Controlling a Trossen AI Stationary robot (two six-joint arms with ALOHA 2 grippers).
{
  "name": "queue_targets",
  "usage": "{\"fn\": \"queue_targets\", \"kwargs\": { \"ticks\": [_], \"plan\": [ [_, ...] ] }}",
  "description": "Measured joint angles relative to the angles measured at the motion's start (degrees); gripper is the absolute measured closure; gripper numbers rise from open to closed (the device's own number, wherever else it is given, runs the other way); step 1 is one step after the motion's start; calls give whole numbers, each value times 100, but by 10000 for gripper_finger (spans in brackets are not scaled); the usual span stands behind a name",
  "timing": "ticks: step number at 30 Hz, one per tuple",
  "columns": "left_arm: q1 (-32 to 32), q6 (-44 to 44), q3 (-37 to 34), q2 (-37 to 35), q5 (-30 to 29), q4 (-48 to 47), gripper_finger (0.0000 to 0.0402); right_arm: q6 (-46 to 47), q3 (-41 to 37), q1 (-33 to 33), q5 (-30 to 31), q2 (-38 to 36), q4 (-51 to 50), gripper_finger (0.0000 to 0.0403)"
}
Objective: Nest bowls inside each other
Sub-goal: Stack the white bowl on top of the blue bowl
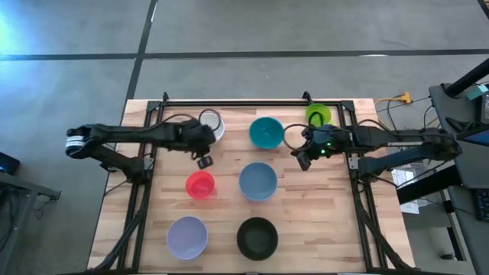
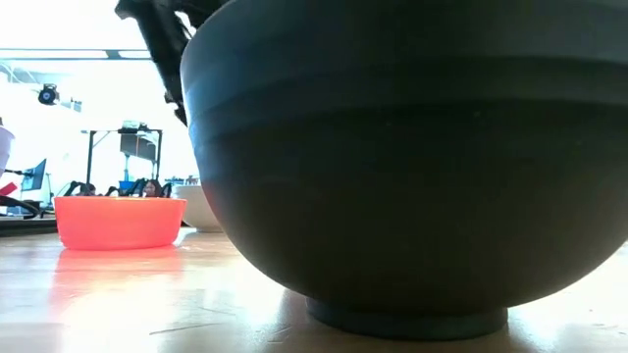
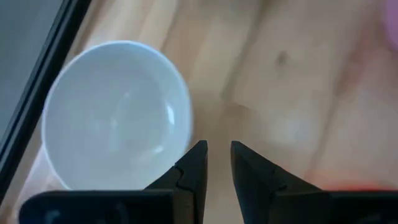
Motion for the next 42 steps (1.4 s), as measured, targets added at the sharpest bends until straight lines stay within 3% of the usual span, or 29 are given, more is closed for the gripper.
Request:
{"fn": "queue_targets", "kwargs": {
  "ticks": [6, 12, 25, 36, 42],
  "plan": [
    [593, 468, 593, 798, 604, 15, 346, -248, -271, -15, 63, -437, 371, 394],
    [1095, 285, 1018, 1461, 1432, -71, 346, -478, -256, -30, 147, -501, 341, 394],
    [1531, 44, 1642, 2176, 1715, -473, 342, -556, -248, -30, 164, -499, 331, 394],
    [1638, -56, 1550, 2230, 1748, -678, 262, -538, -244, -30, 164, -497, 342, 394],
    [1653, 113, 1449, 2683, 1966, -634, 251, -534, -241, -30, 164, -495, 432, 394]
  ]
}}
